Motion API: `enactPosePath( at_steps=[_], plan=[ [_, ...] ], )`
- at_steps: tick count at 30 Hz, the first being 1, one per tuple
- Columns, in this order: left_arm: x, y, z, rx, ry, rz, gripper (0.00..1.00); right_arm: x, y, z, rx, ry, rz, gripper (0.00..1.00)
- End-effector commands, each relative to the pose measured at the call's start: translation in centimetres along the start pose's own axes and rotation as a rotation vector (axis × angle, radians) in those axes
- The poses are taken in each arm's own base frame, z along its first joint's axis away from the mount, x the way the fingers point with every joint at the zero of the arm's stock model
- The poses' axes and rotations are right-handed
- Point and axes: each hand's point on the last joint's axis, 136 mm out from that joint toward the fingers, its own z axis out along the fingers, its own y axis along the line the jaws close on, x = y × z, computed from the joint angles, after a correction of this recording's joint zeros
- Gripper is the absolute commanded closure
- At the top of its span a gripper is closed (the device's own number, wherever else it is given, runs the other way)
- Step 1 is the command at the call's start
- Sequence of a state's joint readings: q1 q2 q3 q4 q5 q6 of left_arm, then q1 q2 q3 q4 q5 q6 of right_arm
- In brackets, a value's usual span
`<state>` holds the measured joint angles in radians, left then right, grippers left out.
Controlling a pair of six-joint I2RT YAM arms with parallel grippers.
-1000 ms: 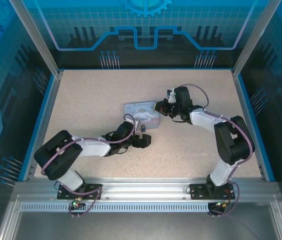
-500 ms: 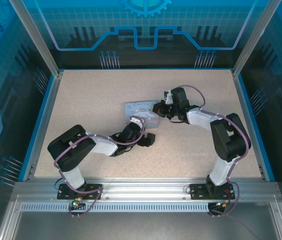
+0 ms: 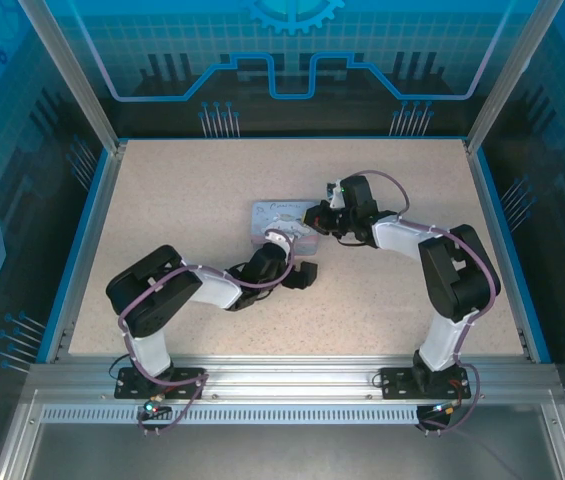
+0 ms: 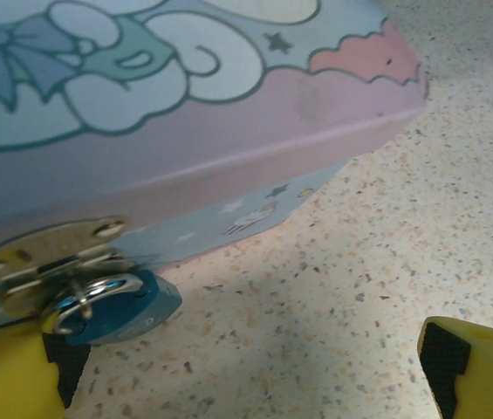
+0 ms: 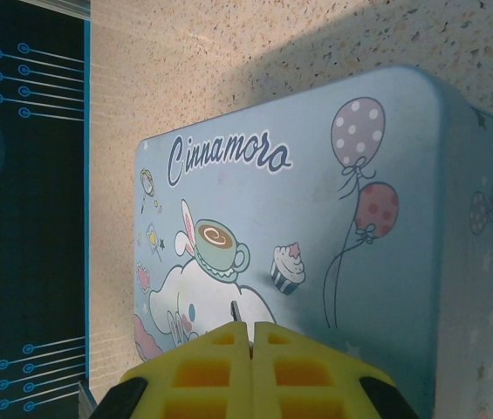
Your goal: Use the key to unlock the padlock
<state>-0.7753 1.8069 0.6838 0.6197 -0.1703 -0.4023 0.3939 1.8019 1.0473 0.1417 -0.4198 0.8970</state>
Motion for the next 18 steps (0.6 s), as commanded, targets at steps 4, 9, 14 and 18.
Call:
enactPosePath(
  at_steps=[4,9,14,18],
  plan=[
    [-2.7,-2.7,-0.3,0.113,-0.071,-0.071,0.01,1.3,-0.9,1.0,0.031,0.044,0.018,1.0],
    [-2.8,-2.7,0.0,0.111,-0.067,-0.09,0.01,1.3,-0.9,1.2,0.028,0.046,0.023,1.0],
    [-2.2,-1.2,0.3,0.061,-0.057,-0.144,0.01,1.2,-0.7,1.1,0.023,0.044,0.02,1.0],
    [-1.9,0.6,0.2,0.017,-0.081,-0.213,0.03,1.2,-0.7,1.1,0.023,0.043,0.018,1.0]
  ],
)
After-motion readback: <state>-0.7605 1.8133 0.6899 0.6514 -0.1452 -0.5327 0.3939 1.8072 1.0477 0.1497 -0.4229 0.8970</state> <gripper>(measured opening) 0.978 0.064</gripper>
